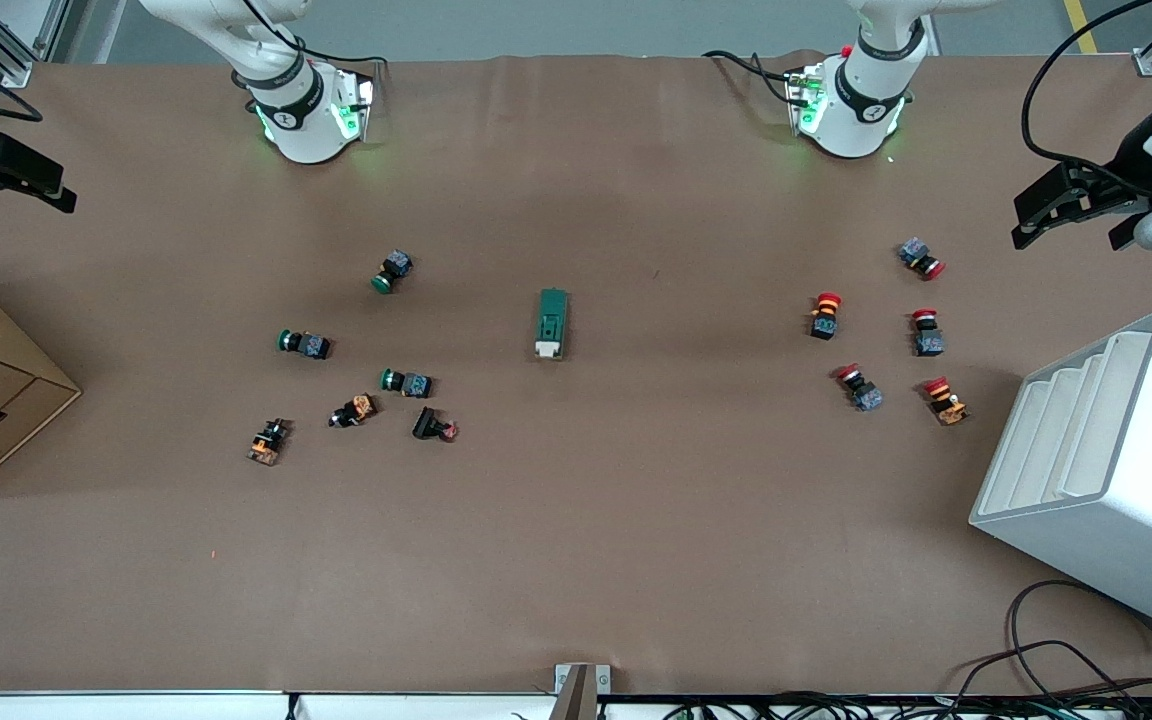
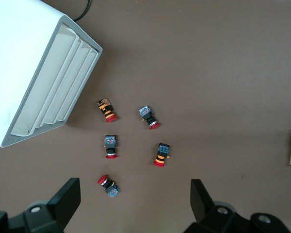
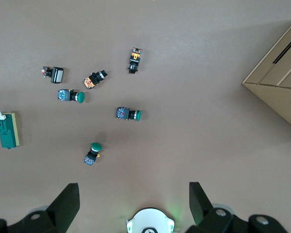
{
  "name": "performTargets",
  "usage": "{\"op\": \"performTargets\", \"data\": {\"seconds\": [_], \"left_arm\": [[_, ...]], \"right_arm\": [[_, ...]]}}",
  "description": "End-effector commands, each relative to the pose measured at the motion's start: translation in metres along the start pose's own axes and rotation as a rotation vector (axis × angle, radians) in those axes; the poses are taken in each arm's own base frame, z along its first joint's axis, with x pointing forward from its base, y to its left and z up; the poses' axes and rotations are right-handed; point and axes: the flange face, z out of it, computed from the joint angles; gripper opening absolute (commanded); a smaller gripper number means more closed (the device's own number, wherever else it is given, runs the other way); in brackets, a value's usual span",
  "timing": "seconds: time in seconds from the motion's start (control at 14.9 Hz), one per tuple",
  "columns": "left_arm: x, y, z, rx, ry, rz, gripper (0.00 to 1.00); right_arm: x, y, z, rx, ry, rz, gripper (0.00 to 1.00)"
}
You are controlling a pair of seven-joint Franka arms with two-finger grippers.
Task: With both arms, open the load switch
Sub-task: 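Move the left gripper over the green load switch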
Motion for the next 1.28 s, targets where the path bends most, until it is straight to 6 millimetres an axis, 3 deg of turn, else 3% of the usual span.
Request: {"op": "performTargets", "data": {"seconds": [0.0,0.34,0.47,0.67,0.81,1.21], "left_arm": [[-0.003,0.0,-0.006,-0.017,-0.004,0.015,1.0],[0.001,0.002,0.001,-0.015,-0.016,0.019,1.0],[0.005,0.016,0.014,-0.017,-0.041,0.031,1.0],[0.012,0.057,0.037,-0.021,-0.073,0.056,1.0],[0.009,0.097,0.052,-0.018,-0.068,0.0,1.0],[0.005,0.201,0.133,-0.024,-0.11,-0.069,1.0]], "right_arm": [[-0.008,-0.006,-0.003,-0.001,0.001,-0.014,1.0],[-0.012,-0.009,-0.007,-0.003,0.012,-0.018,1.0],[-0.011,-0.009,-0.006,-0.003,0.009,-0.02,1.0],[-0.01,-0.009,-0.007,-0.003,0.013,-0.02,1.0],[-0.01,-0.011,-0.007,-0.003,0.013,-0.021,1.0],[-0.01,-0.012,-0.007,-0.003,0.015,-0.024,1.0]]}}
